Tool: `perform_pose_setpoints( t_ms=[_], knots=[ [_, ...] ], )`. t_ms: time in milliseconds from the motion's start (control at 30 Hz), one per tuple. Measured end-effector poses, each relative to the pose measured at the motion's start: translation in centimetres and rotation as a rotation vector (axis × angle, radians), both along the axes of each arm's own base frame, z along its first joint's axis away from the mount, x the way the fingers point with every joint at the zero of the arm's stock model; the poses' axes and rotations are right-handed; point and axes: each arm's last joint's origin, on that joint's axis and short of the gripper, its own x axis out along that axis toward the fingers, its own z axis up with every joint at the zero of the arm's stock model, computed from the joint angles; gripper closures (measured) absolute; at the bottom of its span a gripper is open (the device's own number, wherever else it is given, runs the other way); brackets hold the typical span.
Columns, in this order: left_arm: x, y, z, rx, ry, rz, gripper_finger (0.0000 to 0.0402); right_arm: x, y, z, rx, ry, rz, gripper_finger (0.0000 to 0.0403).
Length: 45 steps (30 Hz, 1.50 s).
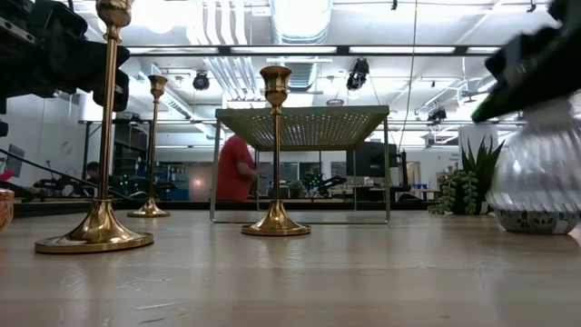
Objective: Stock candles on shelf
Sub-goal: Put the transparent candle vase and align it with the other pink candle vase on the shelf
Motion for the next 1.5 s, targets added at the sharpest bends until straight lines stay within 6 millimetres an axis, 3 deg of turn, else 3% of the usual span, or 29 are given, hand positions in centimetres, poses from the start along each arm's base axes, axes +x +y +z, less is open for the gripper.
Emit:
perform_pose_setpoints(
  t_ms=[400,767,1133,1500],
  knots=[
    [0.0,0.0,0.0,0.0,0.0,0.0,0.038,-1.2,-3.3,7.2,0.026,-0.184,0.042,0.0253],
    [0.0,0.0,0.0,0.0,0.0,0.0,0.0381,-1.4,-8.4,11.3,-0.1,-0.296,-0.001,0.0252],
    [0.0,0.0,0.0,0.0,0.0,0.0,0.0381,0.0,-14.5,12.8,-0.136,-0.337,-0.155,0.025],
    [0.0,0.0,0.0,0.0,-0.001,0.0,0.0381,2.1,-20.9,12.3,-0.149,-0.314,-0.226,0.0249]
  ],
)
